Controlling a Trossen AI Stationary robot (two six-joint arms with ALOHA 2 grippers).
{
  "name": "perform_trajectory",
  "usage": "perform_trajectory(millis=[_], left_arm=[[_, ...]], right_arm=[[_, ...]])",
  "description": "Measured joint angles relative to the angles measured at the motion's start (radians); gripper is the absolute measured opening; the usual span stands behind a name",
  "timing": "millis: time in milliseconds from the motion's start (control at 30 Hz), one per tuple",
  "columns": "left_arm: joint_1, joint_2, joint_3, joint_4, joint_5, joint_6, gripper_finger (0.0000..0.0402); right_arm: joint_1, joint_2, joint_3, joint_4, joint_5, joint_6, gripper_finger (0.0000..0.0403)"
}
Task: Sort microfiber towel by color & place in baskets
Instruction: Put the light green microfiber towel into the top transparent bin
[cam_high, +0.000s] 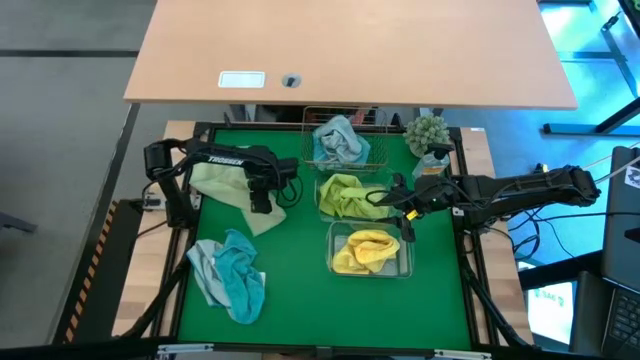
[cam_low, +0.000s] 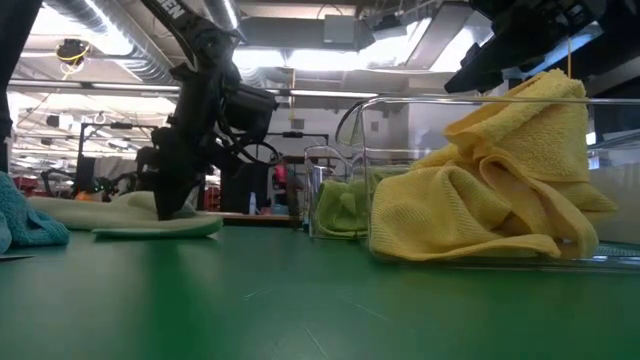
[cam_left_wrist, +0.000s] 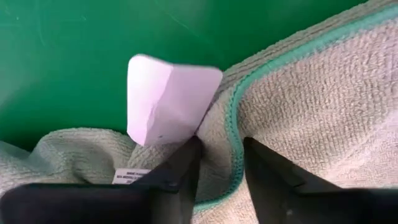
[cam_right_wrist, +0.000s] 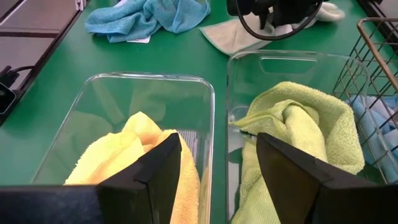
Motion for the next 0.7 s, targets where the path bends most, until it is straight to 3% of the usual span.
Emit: perform_trajectory(millis=[200, 400, 700], left_arm=[[-0.019, 0.000, 0.000, 0.026, 0.000, -0.034, 0.0014], [-0.062, 0.000, 0.037, 0.038, 0.015, -0.112, 0.0003], [-0.151, 0.000, 0.236, 0.031, 0.016, -0.132, 0.0001]], right_arm=[[0.000, 0.000, 0.000, 0.001, 0.038, 0.001, 0.0209], [0.000, 0.000, 0.000, 0.002, 0.053, 0.001, 0.0209], [0.000, 0.000, 0.000, 0.002, 0.053, 0.001, 0.0209]])
